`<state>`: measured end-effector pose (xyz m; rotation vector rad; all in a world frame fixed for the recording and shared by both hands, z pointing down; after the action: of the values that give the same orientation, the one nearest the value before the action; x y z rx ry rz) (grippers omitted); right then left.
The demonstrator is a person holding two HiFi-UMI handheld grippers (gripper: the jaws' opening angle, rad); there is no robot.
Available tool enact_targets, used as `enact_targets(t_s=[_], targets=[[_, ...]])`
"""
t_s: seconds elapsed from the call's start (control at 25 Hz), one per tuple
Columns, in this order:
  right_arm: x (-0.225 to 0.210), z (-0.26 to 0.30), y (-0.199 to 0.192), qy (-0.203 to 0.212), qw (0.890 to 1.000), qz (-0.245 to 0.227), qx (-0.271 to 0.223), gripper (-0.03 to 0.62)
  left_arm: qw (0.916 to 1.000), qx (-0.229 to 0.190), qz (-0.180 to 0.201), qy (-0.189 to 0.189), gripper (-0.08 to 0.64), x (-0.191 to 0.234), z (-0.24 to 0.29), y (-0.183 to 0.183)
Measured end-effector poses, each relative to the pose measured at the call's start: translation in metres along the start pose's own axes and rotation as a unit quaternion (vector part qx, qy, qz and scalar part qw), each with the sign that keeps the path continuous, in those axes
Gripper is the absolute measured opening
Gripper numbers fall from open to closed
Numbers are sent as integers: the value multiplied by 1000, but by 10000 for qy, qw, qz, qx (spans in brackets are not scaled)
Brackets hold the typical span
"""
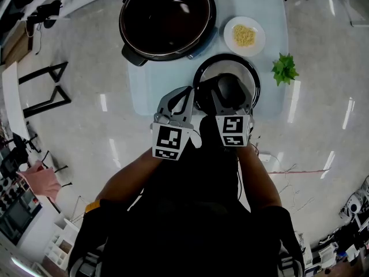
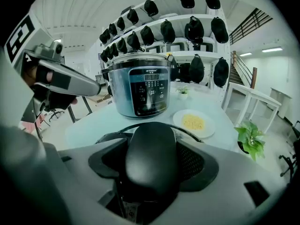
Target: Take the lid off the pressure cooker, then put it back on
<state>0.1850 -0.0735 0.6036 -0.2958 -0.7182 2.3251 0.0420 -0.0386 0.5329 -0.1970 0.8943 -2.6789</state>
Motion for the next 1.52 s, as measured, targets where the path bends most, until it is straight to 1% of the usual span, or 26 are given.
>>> enact_targets(t_s=[0.2, 0.44, 0.6, 0.68, 0.84, 1.04, 1.24, 1.52], targets=[[-2, 0, -2, -5, 9999, 90, -144, 313, 10000, 42, 10, -19, 8, 2, 2, -2], [-4, 0, -2, -40, 9996, 275, 14, 297, 10000, 30, 71, -57, 8, 2, -2, -1], [-6, -9, 4, -4, 9997, 213, 89, 293, 9999, -72, 100, -63, 8, 4, -12, 6], [-6, -21, 8, -29, 9998, 179, 66, 291, 9998, -149, 104, -87, 8, 4, -20, 11], [-4, -57, 18, -96, 9996, 257, -4, 291, 9993, -315, 113, -159, 8, 3, -44, 23], [-7, -100, 43, -265, 9992, 207, -201, 291, 9974, -676, 132, -193, 8, 8, -74, 45], [-4, -141, 64, -283, 9984, 148, -460, 291, 9948, -984, 86, -264, 8, 15, -105, 59], [0, -193, 97, -299, 9969, 218, -692, 291, 9918, -1269, 8, -182, 8, 40, -140, 65]])
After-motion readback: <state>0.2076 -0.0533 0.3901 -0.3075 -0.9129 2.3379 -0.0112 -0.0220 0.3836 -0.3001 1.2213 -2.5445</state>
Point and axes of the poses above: the fingertips, and each gripper's own axes: z forward along the fingers, x to its left, y out of its top, the point moved 7 cm from there along -z, backward along the fingers, and after that the axes turned 14 degrees about x, right-handed, at the moved point
